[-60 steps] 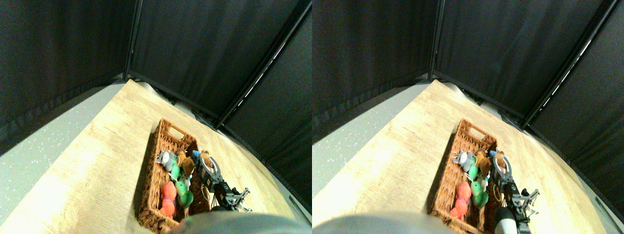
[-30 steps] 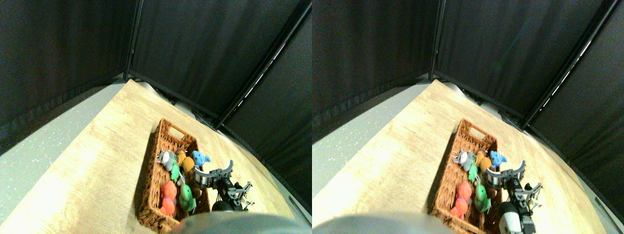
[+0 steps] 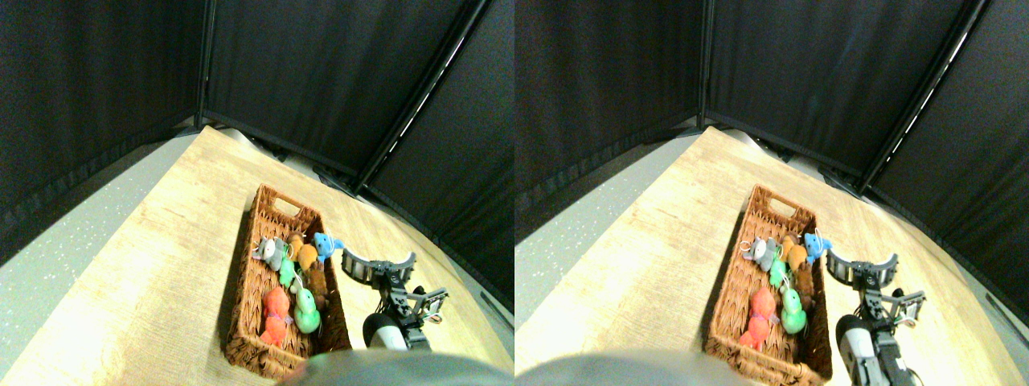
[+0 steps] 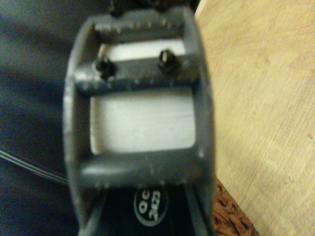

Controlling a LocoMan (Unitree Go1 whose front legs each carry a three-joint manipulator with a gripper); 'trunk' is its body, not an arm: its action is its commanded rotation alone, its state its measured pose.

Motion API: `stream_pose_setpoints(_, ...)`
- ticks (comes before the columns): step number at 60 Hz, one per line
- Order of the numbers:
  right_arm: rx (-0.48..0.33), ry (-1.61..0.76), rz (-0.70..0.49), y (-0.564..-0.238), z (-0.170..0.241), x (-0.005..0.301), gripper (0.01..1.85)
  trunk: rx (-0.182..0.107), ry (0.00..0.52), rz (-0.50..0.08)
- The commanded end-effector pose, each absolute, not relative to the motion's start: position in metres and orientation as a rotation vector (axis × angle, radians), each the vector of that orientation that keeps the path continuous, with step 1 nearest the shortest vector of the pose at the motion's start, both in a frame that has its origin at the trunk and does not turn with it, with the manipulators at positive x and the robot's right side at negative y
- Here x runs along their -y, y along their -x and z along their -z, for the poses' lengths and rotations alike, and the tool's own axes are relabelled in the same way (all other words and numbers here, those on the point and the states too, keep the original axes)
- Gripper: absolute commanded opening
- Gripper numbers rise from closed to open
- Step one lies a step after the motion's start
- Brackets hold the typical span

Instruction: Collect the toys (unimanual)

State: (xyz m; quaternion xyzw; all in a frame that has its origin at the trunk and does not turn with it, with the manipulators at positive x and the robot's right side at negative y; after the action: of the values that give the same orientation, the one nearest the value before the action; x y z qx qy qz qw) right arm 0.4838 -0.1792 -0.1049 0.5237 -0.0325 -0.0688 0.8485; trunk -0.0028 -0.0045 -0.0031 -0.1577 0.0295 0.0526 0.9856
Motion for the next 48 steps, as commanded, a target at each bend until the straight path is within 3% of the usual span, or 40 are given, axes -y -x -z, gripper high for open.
stream_pose_setpoints(1,0.146,-1.105,0.13,-0.487,0.092,0.188,1.06,-0.078,0.309,-0.08)
stream_pose_setpoints(9,0.206,-1.147,0.155,-0.486,0.09,0.203,0.96,-0.087,0.286,-0.058)
stream_pose_setpoints(15,0.216,-1.116,0.154,-0.482,0.09,0.209,0.97,-0.091,0.271,-0.044)
stream_pose_setpoints(26,0.191,-1.165,0.154,-0.473,0.096,0.22,0.78,-0.097,0.252,-0.028)
stream_pose_setpoints(41,0.232,-1.163,0.195,-0.46,0.113,0.233,0.5,-0.096,0.225,-0.006)
stream_pose_setpoints(48,0.23,-1.129,0.206,-0.456,0.118,0.239,0.46,-0.084,0.211,0.005)
